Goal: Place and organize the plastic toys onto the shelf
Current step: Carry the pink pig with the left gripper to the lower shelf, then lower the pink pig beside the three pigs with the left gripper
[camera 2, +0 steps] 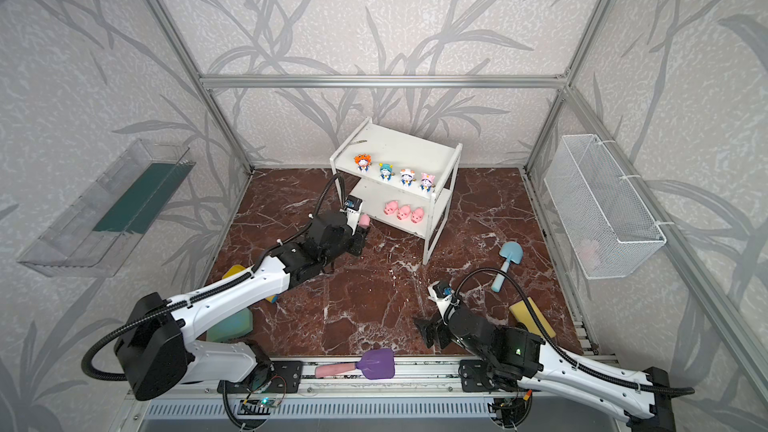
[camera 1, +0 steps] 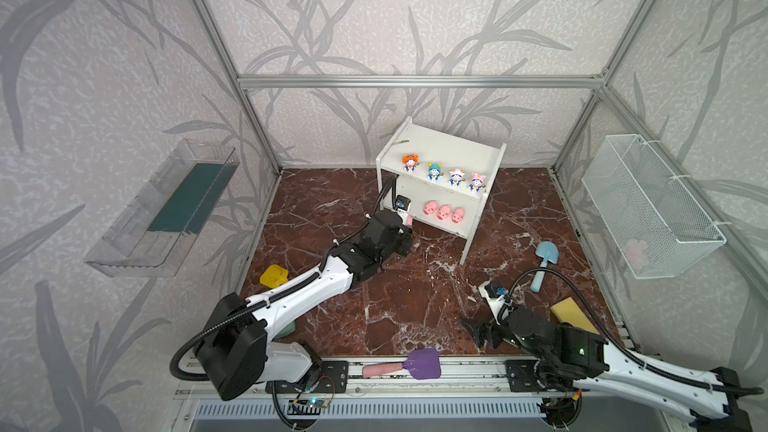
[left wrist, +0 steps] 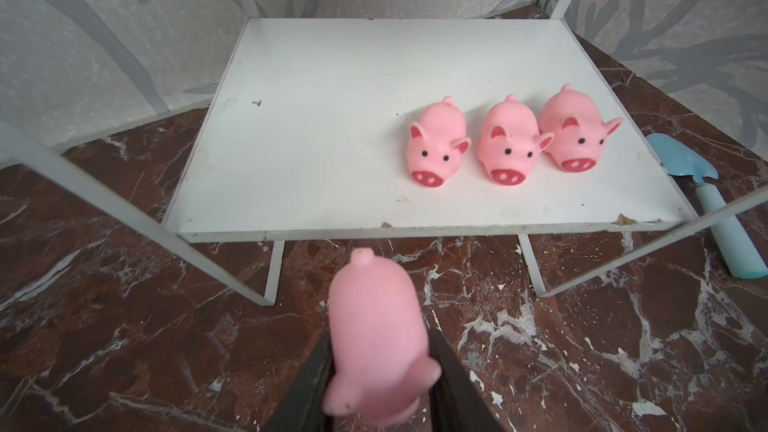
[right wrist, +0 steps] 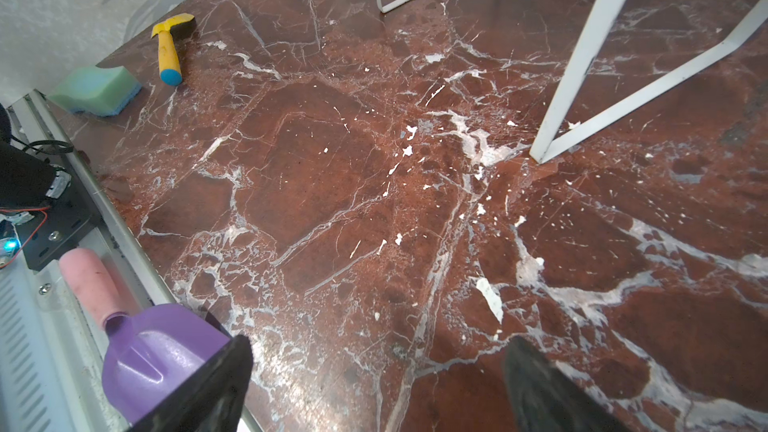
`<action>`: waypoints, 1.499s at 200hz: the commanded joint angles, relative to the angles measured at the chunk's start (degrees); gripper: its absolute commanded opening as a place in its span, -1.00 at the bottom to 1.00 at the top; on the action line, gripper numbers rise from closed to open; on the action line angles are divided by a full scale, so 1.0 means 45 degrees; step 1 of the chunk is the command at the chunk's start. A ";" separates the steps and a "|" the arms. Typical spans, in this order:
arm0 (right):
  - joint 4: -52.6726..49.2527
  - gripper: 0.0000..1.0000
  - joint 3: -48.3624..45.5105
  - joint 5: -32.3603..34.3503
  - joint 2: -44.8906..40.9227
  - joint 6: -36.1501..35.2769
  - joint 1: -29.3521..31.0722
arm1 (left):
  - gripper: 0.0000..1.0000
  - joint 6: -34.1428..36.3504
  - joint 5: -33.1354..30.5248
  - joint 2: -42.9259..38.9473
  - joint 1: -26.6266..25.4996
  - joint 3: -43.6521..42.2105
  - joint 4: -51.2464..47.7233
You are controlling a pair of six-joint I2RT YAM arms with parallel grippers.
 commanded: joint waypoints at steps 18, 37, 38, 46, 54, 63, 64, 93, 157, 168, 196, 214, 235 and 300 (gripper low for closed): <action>-0.0393 0.89 0.0551 -0.0022 -0.0314 -0.0139 0.0023 | -0.25 0.0365 0.0708 0.0880 0.0492 0.0732 0.1232; -0.0521 0.89 0.0551 0.0009 -0.0392 -0.0132 0.0021 | -0.25 0.0388 0.0928 0.1252 0.0641 0.0965 0.1454; -0.0529 0.88 0.0551 0.0014 -0.0394 -0.0127 0.0022 | -0.25 0.0389 0.0939 0.1267 0.0652 0.0979 0.1460; -0.0592 0.88 0.0564 0.0019 -0.0455 -0.0102 0.0032 | -0.25 0.0418 0.1034 0.1407 0.0697 0.1079 0.1524; -0.0643 0.89 0.0552 0.0048 -0.0508 -0.0077 0.0030 | -0.25 0.0428 0.1113 0.1512 0.0760 0.1183 0.1561; -0.0634 0.89 0.0542 0.0058 -0.0619 -0.0083 0.0037 | -0.25 0.0452 0.1220 0.1669 0.0826 0.1311 0.1576; -0.0624 0.89 0.0537 0.0058 -0.0625 -0.0073 0.0030 | -0.25 0.0460 0.1222 0.1690 0.0823 0.1328 0.1570; -0.0438 0.88 0.0512 0.0038 -0.0907 -0.0245 0.0023 | -0.24 0.0506 0.1383 0.2089 0.0965 0.1700 0.1603; -0.0485 0.88 0.1114 0.0038 -0.1574 -0.0934 0.0024 | -0.21 0.0409 0.1629 0.2829 0.1148 0.2261 0.1605; -0.0497 0.88 0.1224 0.0077 -0.1698 -0.1048 0.0027 | -0.21 0.0379 0.1649 0.2910 0.1179 0.2282 0.1627; -0.0636 0.88 0.1405 0.0114 -0.1784 -0.1180 0.0026 | -0.19 0.0301 0.1713 0.3056 0.1238 0.2379 0.1622; -0.0899 0.88 0.1472 0.0164 -0.1798 -0.1141 0.0026 | -0.17 0.0297 0.1789 0.3131 0.1284 0.2472 0.1606; -0.0986 0.88 0.1376 0.0165 -0.1975 -0.0974 0.0023 | -0.15 0.0313 0.1849 0.3269 0.1350 0.2588 0.1565; -0.1276 0.88 0.1238 0.0174 -0.2447 -0.0785 0.0023 | -0.13 0.0331 0.1918 0.3545 0.1532 0.2850 0.1564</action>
